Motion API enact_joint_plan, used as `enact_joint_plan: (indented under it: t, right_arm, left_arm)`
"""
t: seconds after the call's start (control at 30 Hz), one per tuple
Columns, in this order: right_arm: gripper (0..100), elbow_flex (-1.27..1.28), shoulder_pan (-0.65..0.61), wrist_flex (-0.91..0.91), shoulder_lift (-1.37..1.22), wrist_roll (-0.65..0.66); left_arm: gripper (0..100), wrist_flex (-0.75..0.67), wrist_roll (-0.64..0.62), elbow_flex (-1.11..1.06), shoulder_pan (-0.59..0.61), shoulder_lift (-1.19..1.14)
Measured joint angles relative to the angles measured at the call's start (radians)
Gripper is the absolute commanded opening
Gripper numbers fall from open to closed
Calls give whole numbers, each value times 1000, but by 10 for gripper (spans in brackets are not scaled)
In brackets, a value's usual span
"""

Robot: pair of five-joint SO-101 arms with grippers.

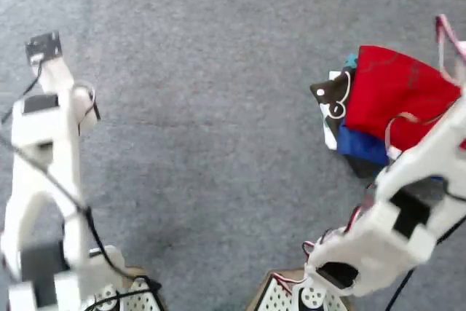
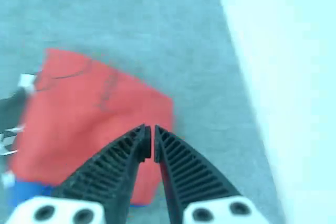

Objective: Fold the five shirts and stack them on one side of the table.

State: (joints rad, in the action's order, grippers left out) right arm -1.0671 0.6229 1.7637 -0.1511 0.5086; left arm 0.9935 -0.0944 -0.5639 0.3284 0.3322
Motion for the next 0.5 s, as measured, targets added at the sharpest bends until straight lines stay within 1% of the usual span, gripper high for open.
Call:
enact_joint_plan:
  t: [0.07, 0.13, 0.3, 0.4, 0.5]
  right_arm:
    - [21, 170, -55, 0, 135, -41]
    - [21, 356, -127, 0, 269, -83]
    - [18, 864, -373, -18, 578, -115]
    - [18, 1169, -526, -112, 740, -118]
    - [18, 1490, -615, -298, 893, -118]
  left_arm:
    - [29, -26, 37, -150, 0, 147]
    - [29, -34, 107, -288, 0, 282]
    - [29, -40, 250, -568, 17, 563]
    - [29, -46, 295, -692, 46, 712]
    - [29, -46, 331, -807, 69, 847]
